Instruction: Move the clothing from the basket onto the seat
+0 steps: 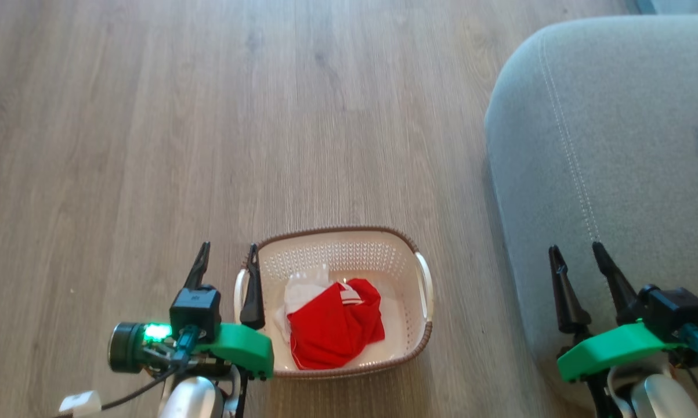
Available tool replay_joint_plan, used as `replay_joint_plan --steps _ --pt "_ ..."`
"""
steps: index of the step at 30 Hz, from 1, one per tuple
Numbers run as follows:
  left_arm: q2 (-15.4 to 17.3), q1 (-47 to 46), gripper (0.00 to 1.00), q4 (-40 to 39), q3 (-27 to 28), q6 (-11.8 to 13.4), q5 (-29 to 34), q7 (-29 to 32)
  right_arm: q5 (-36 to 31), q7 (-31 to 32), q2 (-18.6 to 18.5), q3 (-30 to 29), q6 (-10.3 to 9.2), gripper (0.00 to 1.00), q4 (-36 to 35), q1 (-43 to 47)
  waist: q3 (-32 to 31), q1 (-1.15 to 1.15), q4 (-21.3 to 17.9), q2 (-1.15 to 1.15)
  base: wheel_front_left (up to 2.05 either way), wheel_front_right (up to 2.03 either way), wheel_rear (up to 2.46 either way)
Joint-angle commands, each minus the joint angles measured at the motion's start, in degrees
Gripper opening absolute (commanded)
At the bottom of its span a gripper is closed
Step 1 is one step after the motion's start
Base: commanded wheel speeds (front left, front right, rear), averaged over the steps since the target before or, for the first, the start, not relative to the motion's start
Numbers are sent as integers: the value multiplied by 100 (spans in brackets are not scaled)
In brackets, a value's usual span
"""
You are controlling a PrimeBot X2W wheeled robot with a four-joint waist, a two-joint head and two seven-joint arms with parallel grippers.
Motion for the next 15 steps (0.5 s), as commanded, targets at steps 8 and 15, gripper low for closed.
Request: replay_joint_plan --steps 8,15 --pt "3 -599 100 199 0 -228 339 -28 -191 -53 -73 -95 0 100 -305 -500 909 0 -189 0 0 0 0" --pt "55 -1225 100 791 -154 -514 636 -28 -304 -53 -12 -252 0 100 -605 -866 1958 0 -485 0 0 0 0"
